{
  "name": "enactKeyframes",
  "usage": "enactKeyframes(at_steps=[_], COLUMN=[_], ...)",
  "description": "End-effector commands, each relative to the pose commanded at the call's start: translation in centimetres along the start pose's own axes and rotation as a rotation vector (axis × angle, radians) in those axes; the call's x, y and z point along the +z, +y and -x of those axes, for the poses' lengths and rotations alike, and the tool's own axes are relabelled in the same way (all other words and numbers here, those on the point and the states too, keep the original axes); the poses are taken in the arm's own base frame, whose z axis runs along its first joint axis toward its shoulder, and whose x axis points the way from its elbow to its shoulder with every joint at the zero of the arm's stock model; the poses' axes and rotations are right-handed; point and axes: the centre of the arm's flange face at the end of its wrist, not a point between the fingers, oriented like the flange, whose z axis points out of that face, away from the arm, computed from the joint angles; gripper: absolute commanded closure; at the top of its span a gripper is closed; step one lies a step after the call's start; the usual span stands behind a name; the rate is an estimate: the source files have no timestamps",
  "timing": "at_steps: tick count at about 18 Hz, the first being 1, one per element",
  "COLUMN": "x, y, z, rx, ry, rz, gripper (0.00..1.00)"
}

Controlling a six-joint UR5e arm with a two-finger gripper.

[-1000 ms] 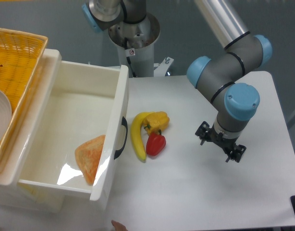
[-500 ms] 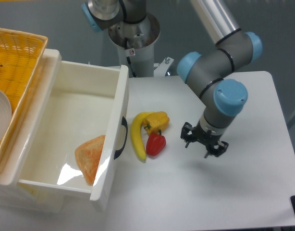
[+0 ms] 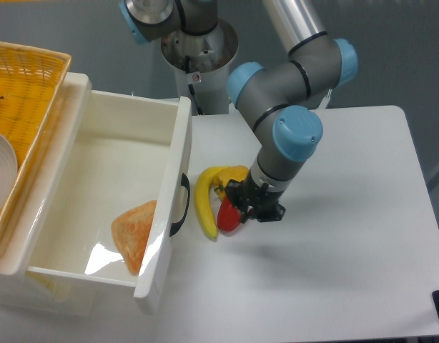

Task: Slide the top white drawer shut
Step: 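Move the gripper toward the open white drawer's front panel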

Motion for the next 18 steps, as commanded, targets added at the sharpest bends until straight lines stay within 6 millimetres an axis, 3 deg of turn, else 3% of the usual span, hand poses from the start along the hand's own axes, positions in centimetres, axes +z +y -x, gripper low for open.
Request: enactKeyframes(at_steps=[4, 7, 11, 18], x=[-0.3, -1.6, -3.5, -3.0], y=[-0.2, -0.4, -1.1, -1.8], z=[-0.1, -0.2, -1.7, -2.8], rx=[-0.038, -0.147, -0.187, -0.185], ry=[0.035, 0.062, 0.087, 0.108], rz=[-0.037, -0.106, -0.169, -0.172], gripper=[0.9, 0.9, 0.9, 0.9])
